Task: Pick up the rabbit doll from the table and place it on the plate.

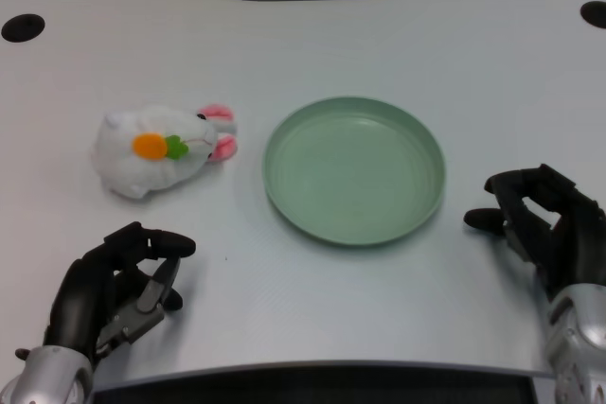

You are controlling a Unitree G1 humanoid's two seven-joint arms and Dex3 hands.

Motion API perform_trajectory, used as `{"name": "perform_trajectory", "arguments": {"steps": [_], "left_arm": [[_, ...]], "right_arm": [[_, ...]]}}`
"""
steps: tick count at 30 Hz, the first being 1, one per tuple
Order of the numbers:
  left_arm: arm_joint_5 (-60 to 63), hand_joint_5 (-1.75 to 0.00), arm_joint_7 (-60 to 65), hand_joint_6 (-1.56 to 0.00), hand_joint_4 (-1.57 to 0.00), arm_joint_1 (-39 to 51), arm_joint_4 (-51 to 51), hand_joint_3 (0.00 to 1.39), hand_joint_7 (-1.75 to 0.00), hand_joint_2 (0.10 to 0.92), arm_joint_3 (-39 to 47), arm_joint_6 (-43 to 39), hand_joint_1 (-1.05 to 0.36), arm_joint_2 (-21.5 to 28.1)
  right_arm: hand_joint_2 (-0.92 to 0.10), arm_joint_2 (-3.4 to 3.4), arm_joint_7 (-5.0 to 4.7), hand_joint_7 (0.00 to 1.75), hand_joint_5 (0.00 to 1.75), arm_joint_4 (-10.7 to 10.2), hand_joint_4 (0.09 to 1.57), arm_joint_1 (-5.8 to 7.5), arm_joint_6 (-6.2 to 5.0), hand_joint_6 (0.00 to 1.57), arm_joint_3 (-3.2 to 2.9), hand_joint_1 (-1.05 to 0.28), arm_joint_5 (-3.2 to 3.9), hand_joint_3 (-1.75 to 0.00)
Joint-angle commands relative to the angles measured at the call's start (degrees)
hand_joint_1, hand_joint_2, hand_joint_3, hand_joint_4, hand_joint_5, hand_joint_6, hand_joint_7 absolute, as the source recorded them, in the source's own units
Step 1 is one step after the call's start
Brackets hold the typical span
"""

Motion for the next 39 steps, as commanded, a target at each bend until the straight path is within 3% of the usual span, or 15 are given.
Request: {"name": "perform_trajectory", "arguments": {"steps": [1,4,7,16,21,23,25,30,33,39], "left_arm": [[0.3,-1.74,-0.3,-0.54,-0.48,1.4,0.3,0.54,-1.14,0.921,0.0,0.5,-0.39,0.0],[0.6,-1.75,-0.2,-0.53,-0.49,1.4,0.2,0.54,-1.14,0.921,-0.1,0.5,-0.39,0.1],[0.6,-1.73,-0.4,-0.53,-0.48,1.4,-0.3,0.54,-1.14,0.921,0.0,-1.3,-0.39,0.1],[0.0,-1.72,-2.3,-0.51,-0.46,-0.1,-4.4,0.54,-1.16,0.921,0.9,-2.2,-0.42,1.6],[0.1,-1.71,-2.2,-0.51,-0.46,0.0,-5.0,0.54,-1.15,0.921,0.8,-2.0,-0.42,1.8],[-2.4,-1.71,-5.4,-0.50,-0.45,-1.6,-7.4,0.54,-1.19,0.921,1.5,-3.5,-0.42,3.0],[-3.0,-1.72,-6.7,-0.50,-0.46,-2.8,-8.6,0.53,-1.23,0.921,1.9,-4.6,-0.42,3.8],[-0.6,-1.68,-8.2,-0.45,-0.41,-6.3,-7.1,0.54,-1.19,0.921,1.5,-6.4,-0.41,6.7],[2.0,-1.52,-10.0,-0.46,-0.41,-9.4,-5.2,0.42,-0.98,0.921,0.7,-8.1,-0.44,9.9],[11.8,-1.08,-9.1,-0.48,-0.42,-15.7,-0.8,0.17,-0.45,0.921,-2.2,-12.7,-0.51,15.5]], "right_arm": [[-0.92,0.01,-0.14,1.20,0.88,-0.6,0.85,0.06,0.35,0.81,-0.14,-0.76,-0.01,-0.14],[-0.92,0.17,-0.21,1.21,0.89,-1.0,0.85,0.25,0.26,0.82,-0.04,-0.77,-0.04,-0.14],[-0.92,0.18,0.44,1.21,0.89,-0.4,0.85,0.21,-0.67,0.82,-0.15,-0.78,0.25,-0.14],[-0.92,0.13,-0.03,1.20,0.89,-0.4,0.84,-0.03,0.00,0.82,-0.04,-0.77,-0.16,-0.14],[-0.92,0.14,-0.04,1.20,0.89,-0.4,0.84,-0.04,0.06,0.82,-0.04,-0.77,-0.15,-0.14],[-0.92,0.36,0.41,1.20,0.89,-0.1,0.85,-0.24,-0.41,0.83,-0.16,-0.77,0.30,-0.13],[-0.92,0.47,0.42,1.19,0.91,0.0,0.85,-0.30,-0.66,0.83,-0.09,-0.78,0.25,-0.12],[-0.92,0.46,0.24,1.19,0.91,0.4,0.84,-0.53,-0.13,0.84,-0.14,-0.77,0.17,-0.12],[-0.92,0.28,-0.12,1.19,0.90,0.7,0.84,-0.67,-0.13,0.82,0.02,-0.76,-0.27,-0.13],[-0.92,0.29,-0.15,1.19,0.89,1.2,0.84,-0.89,-0.30,0.82,0.17,-0.77,-0.41,-0.13]]}}
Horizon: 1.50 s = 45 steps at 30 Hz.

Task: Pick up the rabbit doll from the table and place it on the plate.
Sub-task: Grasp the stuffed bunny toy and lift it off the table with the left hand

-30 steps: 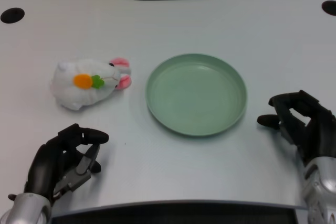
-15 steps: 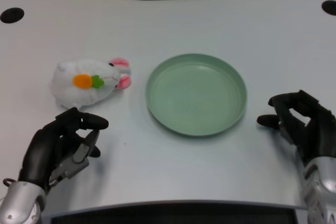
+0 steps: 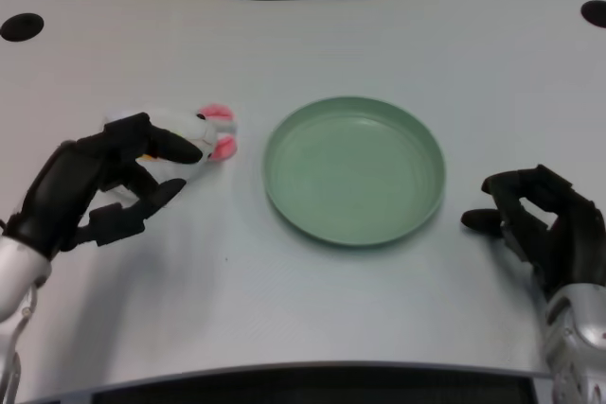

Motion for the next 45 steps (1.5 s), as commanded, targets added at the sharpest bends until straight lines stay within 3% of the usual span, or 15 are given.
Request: {"name": "perform_trajectory", "arguments": {"steps": [1,5,8,10,15,17,22,24,27,33,38,41,43,45], "left_arm": [[4.4,-0.99,0.6,-0.48,-0.38,-3.5,3.1,0.12,-0.36,0.921,-1.6,-3.2,-0.51,2.9],[11.7,-0.85,1.9,-0.48,-0.30,-7.2,5.6,0.06,-0.20,0.921,-3.8,-4.6,-0.57,6.3],[16.7,-0.49,1.1,-0.39,-0.26,-9.9,6.8,0.01,-0.04,0.903,-6.0,-3.8,-0.62,9.0],[19.1,-0.36,1.4,-0.34,-0.24,-11.2,7.8,0.00,-0.01,0.883,-7.1,-4.1,-0.64,10.0],[26.0,-0.23,1.8,-0.28,-0.18,-14.4,9.7,0.00,0.00,0.865,-10.6,-4.4,-0.68,12.7],[29.6,-0.17,1.6,-0.21,-0.08,-16.0,10.3,0.00,0.00,0.872,-12.5,-4.0,-0.75,14.0],[35.4,-0.04,1.6,-0.13,0.00,-19.3,11.8,0.01,0.00,0.895,-15.7,-3.7,-0.89,15.2],[36.3,-0.01,1.5,-0.11,0.00,-20.0,12.1,0.01,0.00,0.903,-16.3,-3.7,-0.91,15.4],[39.8,0.00,3.1,-0.10,0.00,-21.8,13.8,0.01,0.00,0.916,-18.3,-3.6,-0.96,15.2],[43.4,0.00,5.2,-0.05,0.00,-24.3,16.6,0.03,0.00,0.921,-20.7,-3.4,-0.99,14.8],[44.6,0.00,2.9,-0.04,0.00,-29.3,23.1,0.04,0.00,0.921,-23.7,-1.8,-0.98,12.4],[44.3,0.00,1.9,-0.04,0.00,-31.9,27.5,0.04,0.00,0.921,-24.9,-0.7,-0.99,10.7],[44.0,0.00,2.3,-0.04,0.00,-33.0,30.0,0.03,0.00,0.920,-25.4,-0.9,-0.99,10.0],[43.5,0.00,3.2,-0.05,0.00,-34.2,33.0,0.03,0.00,0.921,-25.8,-1.7,-0.98,9.3]], "right_arm": [[-0.92,0.06,-0.08,1.19,0.88,0.6,0.84,-0.57,-0.27,0.82,0.03,-0.77,-0.21,-0.13],[-0.92,0.24,0.13,1.20,0.88,0.5,0.84,-0.66,-0.13,0.82,0.12,-0.78,-0.03,-0.13],[-0.92,0.37,-0.04,1.20,0.88,1.6,0.84,-1.06,-0.69,0.82,0.04,-0.77,-0.05,-0.14],[-0.92,0.52,-0.38,1.20,0.88,1.6,0.84,-1.29,-0.12,0.82,-0.01,-0.77,0.02,-0.14],[-0.92,0.59,-0.34,1.20,0.88,1.9,0.85,-1.71,0.19,0.83,-0.09,-0.77,0.31,-0.12],[-0.92,0.54,-0.32,1.19,0.88,2.3,0.84,-1.88,-0.02,0.83,-0.07,-0.77,0.24,-0.12],[-0.92,0.62,-0.11,1.19,0.87,3.2,0.85,-2.40,-0.20,0.84,-0.26,-0.76,0.53,-0.12],[-0.92,0.67,-0.07,1.19,0.87,3.1,0.85,-2.45,0.07,0.84,-0.31,-0.76,0.66,-0.11],[-0.92,0.67,-0.29,1.18,0.87,3.4,0.85,-2.51,-0.47,0.84,-0.14,-0.76,0.27,-0.12],[-0.92,0.71,-0.67,1.18,0.87,3.3,0.86,-2.70,0.35,0.85,-0.16,-0.77,0.28,-0.12],[-0.92,0.90,-0.40,1.17,0.87,3.1,0.86,-2.67,0.30,0.85,-0.26,-0.76,0.59,-0.12],[-0.92,0.83,-0.84,1.17,0.87,2.9,0.85,-2.59,0.63,0.84,-0.02,-0.76,0.12,-0.13],[-0.92,0.85,-0.92,1.17,0.87,2.9,0.85,-2.60,0.67,0.84,-0.05,-0.75,0.16,-0.13],[-0.92,0.86,-0.67,1.17,0.87,3.2,0.85,-2.58,0.08,0.85,-0.19,-0.74,0.39,-0.13]]}}
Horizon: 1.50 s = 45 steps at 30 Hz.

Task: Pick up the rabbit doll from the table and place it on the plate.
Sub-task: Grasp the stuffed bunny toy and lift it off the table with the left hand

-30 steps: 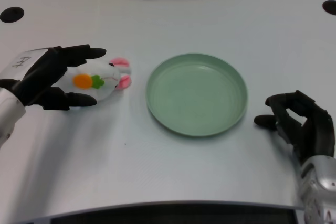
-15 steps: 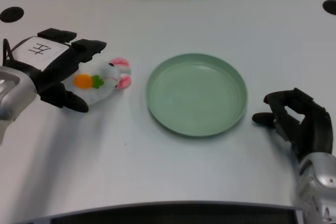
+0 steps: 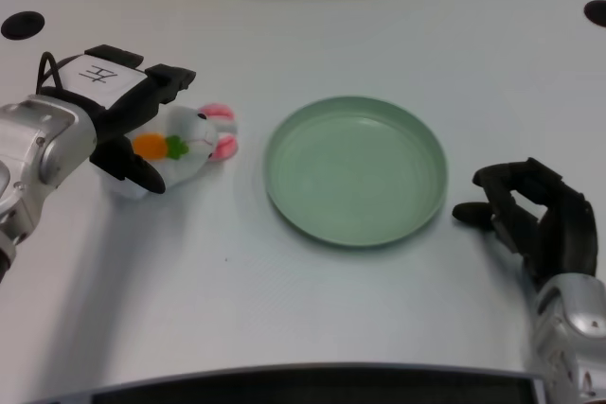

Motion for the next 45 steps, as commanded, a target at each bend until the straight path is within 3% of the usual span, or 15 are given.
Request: {"name": "perform_trajectory", "arguments": {"steps": [1,4,7,12,16,19,31,35,40,45], "left_arm": [[-1.0,0.00,1.2,-0.05,-0.01,-2.4,4.9,0.03,-0.01,0.920,-1.1,-1.0,-0.98,-1.2],[-1.7,-0.01,1.7,-0.06,-0.02,-3.4,7.0,0.02,-0.01,0.920,-1.6,-1.3,-0.98,-1.7],[-3.0,-0.02,1.5,-0.05,-0.04,-4.1,9.1,0.01,-0.01,0.919,-1.6,-1.7,-0.96,-2.5],[-4.1,-0.02,1.4,-0.06,-0.04,-5.1,11.3,0.00,-0.01,0.918,-1.9,-1.9,-0.95,-3.2],[-4.4,-0.03,1.3,-0.06,-0.04,-5.9,13.1,0.00,-0.01,0.918,-2.5,-1.9,-0.94,-3.6],[-5.0,-0.02,0.8,-0.05,-0.04,-6.6,14.8,0.00,0.00,0.919,-2.7,-1.8,-0.93,-4.0],[-5.2,-0.08,1.5,-0.13,-0.12,-8.3,20.0,0.00,-0.03,0.903,-4.6,-3.0,-0.91,-4.4],[-4.9,-0.08,2.5,-0.13,-0.12,-8.8,21.7,0.00,-0.03,0.900,-5.5,-3.2,-0.90,-4.5],[-4.1,-0.12,5.9,-0.22,-0.22,-9.0,23.6,0.00,-0.05,0.861,-7.1,-4.6,-0.83,-4.4],[-3.3,-0.16,10.1,-0.31,-0.30,-9.2,25.3,0.00,-0.06,0.825,-8.5,-6.5,-0.78,-4.3]], "right_arm": [[-0.92,0.23,0.37,1.17,0.87,0.6,0.86,-0.09,-0.36,0.85,-0.30,-0.74,0.33,-0.13],[-0.92,-0.03,0.75,1.16,0.87,0.6,0.86,-0.04,-0.35,0.85,-0.38,-0.75,0.42,-0.13],[-0.92,-0.02,0.39,1.17,0.87,-0.2,0.85,0.15,0.25,0.85,-0.36,-0.76,0.27,-0.13],[-0.92,-0.05,0.45,1.17,0.87,-0.1,0.85,0.25,0.13,0.85,-0.55,-0.75,0.46,-0.13],[-0.92,-0.22,0.69,1.17,0.87,0.2,0.85,0.30,-0.60,0.85,-0.47,-0.76,0.26,-0.13],[-0.92,-0.17,0.78,1.17,0.87,-0.3,0.84,0.48,-0.10,0.85,-0.58,-0.76,0.54,-0.13],[-0.92,-0.09,0.80,1.18,0.89,-0.7,0.85,0.84,-0.03,0.85,-0.71,-0.76,0.73,-0.13],[-0.92,-0.10,0.83,1.18,0.89,-0.7,0.84,0.96,-0.63,0.84,-0.59,-0.76,0.49,-0.13],[-0.92,0.00,1.18,1.18,0.90,-0.9,0.84,1.11,-0.81,0.85,-0.74,-0.76,0.78,-0.13],[-0.92,-0.01,0.86,1.17,0.90,-1.1,0.84,1.20,-0.48,0.84,-0.69,-0.76,0.50,-0.13]]}}
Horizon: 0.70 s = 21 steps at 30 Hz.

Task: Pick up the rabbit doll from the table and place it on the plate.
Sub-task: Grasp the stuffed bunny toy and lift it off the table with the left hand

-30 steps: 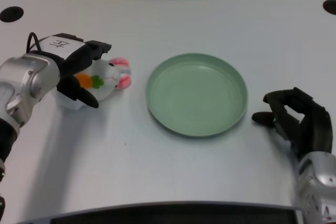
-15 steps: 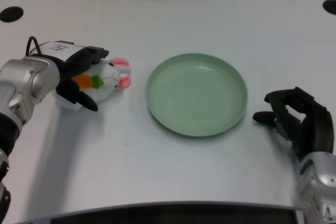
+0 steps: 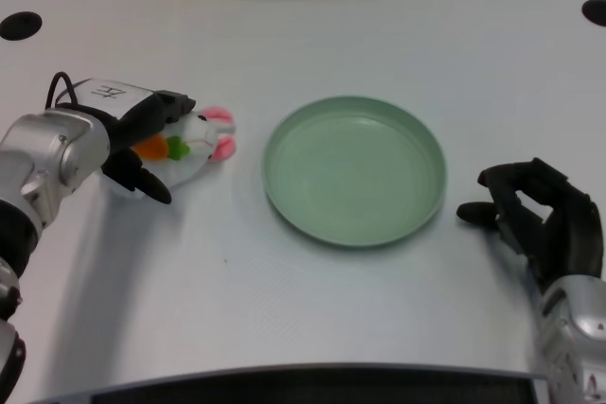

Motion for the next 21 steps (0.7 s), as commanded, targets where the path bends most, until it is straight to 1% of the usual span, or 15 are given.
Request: {"name": "perform_trajectory", "arguments": {"steps": [1,2,3,5,6,7,8,10,12,16,17,18,19,20,21], "left_arm": [[0.5,-0.16,1.1,-0.31,-0.30,-0.8,1.4,0.00,-0.06,0.823,-0.9,-0.7,-0.78,0.4],[-0.5,-0.16,1.3,-0.32,-0.30,-0.7,1.7,0.00,-0.06,0.823,-0.3,-1.2,-0.78,0.2],[-1.3,-0.19,1.5,-0.39,-0.32,-0.6,1.9,0.00,-0.08,0.772,0.2,-1.6,-0.62,0.1],[-2.3,-0.21,1.8,-0.43,-0.33,-0.5,2.2,0.00,-0.09,0.746,0.8,-2.1,-0.53,0.0],[-2.6,-0.31,2.0,-0.50,-0.34,-0.5,2.3,0.00,-0.09,0.742,1.0,-2.2,-0.47,0.0],[-2.9,-0.50,2.1,-0.58,-0.30,-0.5,2.4,0.00,-0.07,0.738,1.1,-2.3,-0.41,0.0],[-3.5,-0.57,2.4,-0.60,-0.28,-0.4,2.5,0.00,-0.07,0.737,1.5,-2.9,-0.39,0.0],[-4.2,-0.87,2.7,-0.70,-0.25,-0.3,2.7,0.00,-0.13,0.747,1.9,-3.5,-0.31,0.1],[-4.4,-0.95,2.8,-0.72,-0.24,-0.4,2.8,0.00,-0.15,0.750,1.9,-3.8,-0.29,0.1],[-4.6,-0.99,2.9,-0.72,-0.22,-0.5,3.0,0.00,-0.16,0.750,1.7,-3.9,-0.29,0.1],[-5.4,-0.99,4.4,-0.72,-0.22,-0.1,3.3,0.00,-0.16,0.751,2.4,-5.3,-0.29,0.2],[-6.1,-1.29,5.6,-0.63,-0.29,0.3,3.4,0.00,-0.64,0.774,2.9,-6.4,-0.28,0.3],[-6.5,-1.54,6.6,-0.46,-0.32,0.5,3.6,0.01,-1.16,0.796,3.3,-7.3,-0.28,0.3],[-6.7,-1.62,7.7,-0.39,-0.33,0.7,3.8,0.01,-1.34,0.804,3.4,-8.0,-0.28,0.3],[-6.8,-1.68,8.5,-0.38,-0.35,0.8,4.0,0.01,-1.45,0.811,3.5,-8.1,-0.27,0.2]], "right_arm": [[-0.92,0.28,-0.12,1.17,0.90,-0.4,0.84,0.57,-0.29,0.84,-0.21,-0.76,0.15,-0.13],[-0.92,0.26,-0.14,1.17,0.90,-0.5,0.84,0.62,-0.26,0.84,-0.16,-0.76,0.08,-0.13],[-0.92,0.25,-0.15,1.17,0.90,-0.7,0.84,0.66,-0.23,0.84,-0.12,-0.77,0.03,-0.13],[-0.92,0.26,-0.11,1.18,0.90,-0.8,0.84,0.69,-0.13,0.84,-0.12,-0.77,0.07,-0.13],[-0.92,0.25,-0.05,1.18,0.90,-0.7,0.84,0.70,-0.24,0.84,-0.13,-0.77,0.08,-0.13],[-0.92,0.25,-0.02,1.18,0.90,-0.7,0.84,0.70,-0.32,0.84,-0.13,-0.77,0.08,-0.13],[-0.92,0.22,-0.08,1.18,0.90,-0.5,0.84,0.64,-0.44,0.83,-0.13,-0.77,0.01,-0.13],[-0.92,0.19,-0.17,1.18,0.90,-0.3,0.84,0.56,-0.55,0.83,-0.14,-0.77,-0.08,-0.13],[-0.92,0.19,-0.19,1.18,0.90,-0.2,0.84,0.54,-0.56,0.83,-0.15,-0.77,-0.10,-0.13],[-0.92,0.19,-0.19,1.18,0.90,-0.2,0.84,0.54,-0.56,0.83,-0.16,-0.77,-0.11,-0.13],[-0.92,0.17,-0.09,1.19,0.90,-0.2,0.84,0.54,-0.64,0.83,-0.15,-0.77,-0.09,-0.13],[-0.92,0.21,0.00,1.19,0.90,-0.2,0.83,0.58,-0.75,0.83,-0.17,-0.77,-0.02,-0.13],[-0.92,0.24,0.07,1.19,0.90,-0.3,0.83,0.61,-0.82,0.83,-0.18,-0.76,0.04,-0.13],[-0.92,0.18,0.04,1.19,0.90,-0.2,0.83,0.58,-0.83,0.83,-0.17,-0.76,-0.02,-0.13],[-0.92,0.15,0.03,1.19,0.90,-0.1,0.83,0.54,-0.76,0.83,-0.19,-0.76,-0.01,-0.13]]}}
